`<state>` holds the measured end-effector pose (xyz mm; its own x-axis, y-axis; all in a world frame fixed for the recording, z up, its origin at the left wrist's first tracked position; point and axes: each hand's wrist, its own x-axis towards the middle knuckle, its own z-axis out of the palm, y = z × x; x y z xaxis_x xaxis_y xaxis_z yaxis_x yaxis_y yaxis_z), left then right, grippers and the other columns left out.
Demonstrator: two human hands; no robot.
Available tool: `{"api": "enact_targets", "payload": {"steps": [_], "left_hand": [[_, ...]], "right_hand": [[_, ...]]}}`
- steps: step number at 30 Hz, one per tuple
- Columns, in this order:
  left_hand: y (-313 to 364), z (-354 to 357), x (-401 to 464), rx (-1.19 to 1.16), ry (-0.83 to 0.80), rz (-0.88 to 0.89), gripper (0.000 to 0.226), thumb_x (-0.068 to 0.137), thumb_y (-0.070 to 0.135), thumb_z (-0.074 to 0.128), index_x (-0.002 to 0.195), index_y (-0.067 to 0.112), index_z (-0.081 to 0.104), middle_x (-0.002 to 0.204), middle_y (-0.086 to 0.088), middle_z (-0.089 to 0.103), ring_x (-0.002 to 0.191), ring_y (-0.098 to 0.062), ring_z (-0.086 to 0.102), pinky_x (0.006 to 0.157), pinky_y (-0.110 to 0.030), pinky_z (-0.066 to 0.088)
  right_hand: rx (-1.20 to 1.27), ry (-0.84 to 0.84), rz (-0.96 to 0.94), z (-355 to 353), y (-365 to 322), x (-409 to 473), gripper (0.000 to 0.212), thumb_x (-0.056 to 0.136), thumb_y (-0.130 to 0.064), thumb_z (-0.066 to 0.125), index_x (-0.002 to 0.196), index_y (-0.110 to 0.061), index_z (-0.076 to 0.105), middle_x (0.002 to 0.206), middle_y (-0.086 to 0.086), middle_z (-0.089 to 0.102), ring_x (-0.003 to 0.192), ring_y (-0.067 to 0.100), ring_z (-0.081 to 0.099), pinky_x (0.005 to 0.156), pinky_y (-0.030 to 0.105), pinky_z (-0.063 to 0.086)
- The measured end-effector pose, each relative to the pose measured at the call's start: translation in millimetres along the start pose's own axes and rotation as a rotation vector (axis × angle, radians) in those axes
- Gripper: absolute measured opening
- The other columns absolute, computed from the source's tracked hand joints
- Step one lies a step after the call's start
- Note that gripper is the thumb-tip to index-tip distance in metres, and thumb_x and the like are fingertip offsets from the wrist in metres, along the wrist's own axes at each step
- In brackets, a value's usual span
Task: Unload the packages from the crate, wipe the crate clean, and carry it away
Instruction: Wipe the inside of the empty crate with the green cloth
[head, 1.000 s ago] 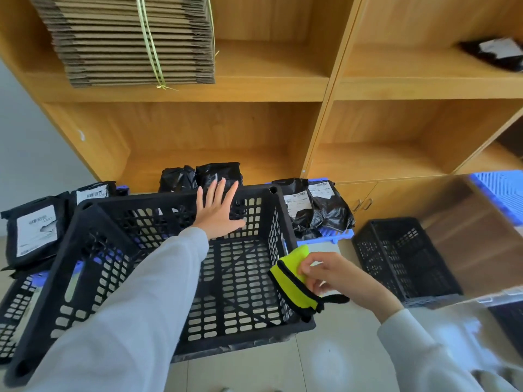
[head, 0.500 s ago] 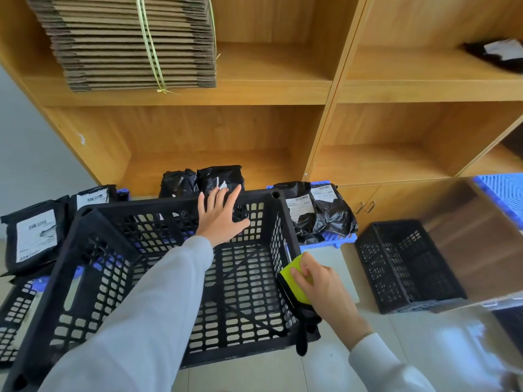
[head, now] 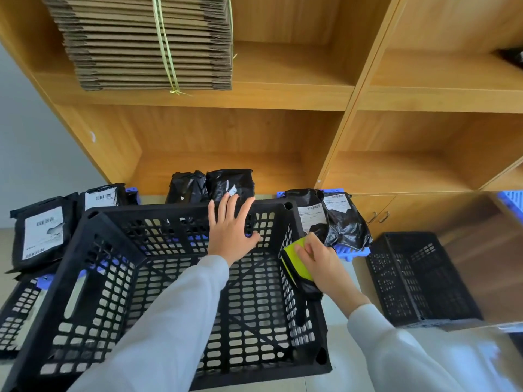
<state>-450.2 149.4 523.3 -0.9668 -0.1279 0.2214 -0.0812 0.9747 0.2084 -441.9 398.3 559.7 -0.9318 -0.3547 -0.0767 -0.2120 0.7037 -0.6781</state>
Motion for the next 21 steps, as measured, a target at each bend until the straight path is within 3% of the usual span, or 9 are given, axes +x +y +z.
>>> {"api": "enact_targets", "payload": {"steps": [4, 9, 21], "left_hand": [[0, 2, 1, 0.015, 0.014, -0.003, 0.087, 0.079, 0.054, 0.064, 0.157, 0.035, 0.029, 0.16, -0.01, 0.033, 0.155, -0.031, 0.016, 0.124, -0.06, 0.004], [0, 3, 0, 0.036, 0.024, 0.0, 0.09, 0.079, 0.05, 0.066, 0.158, 0.035, 0.026, 0.161, -0.01, 0.032, 0.155, -0.031, 0.015, 0.124, -0.06, 0.004], [-1, -6, 3, 0.103, -0.128, 0.004, 0.11, 0.081, 0.055, 0.069, 0.162, 0.038, -0.004, 0.17, -0.013, 0.005, 0.157, -0.032, -0.008, 0.124, -0.059, -0.007]], "right_hand": [[0.049, -0.001, 0.029, -3, -5, 37, 0.039, 0.104, -0.037, 0.049, 0.082, -0.011, 0.031, 0.062, 0.003, 0.029, 0.053, 0.014, 0.023, 0.052, 0.031, 0.022], [0.049, 0.007, 0.034, -6, -11, 78, 0.038, 0.105, -0.038, 0.046, 0.079, -0.019, 0.028, 0.062, 0.002, 0.03, 0.055, 0.019, 0.028, 0.055, 0.036, 0.023], [0.065, 0.043, 0.04, -6, -12, 89, 0.037, 0.104, -0.041, 0.05, 0.081, -0.018, 0.031, 0.064, 0.001, 0.032, 0.057, 0.017, 0.03, 0.056, 0.034, 0.027]]}}
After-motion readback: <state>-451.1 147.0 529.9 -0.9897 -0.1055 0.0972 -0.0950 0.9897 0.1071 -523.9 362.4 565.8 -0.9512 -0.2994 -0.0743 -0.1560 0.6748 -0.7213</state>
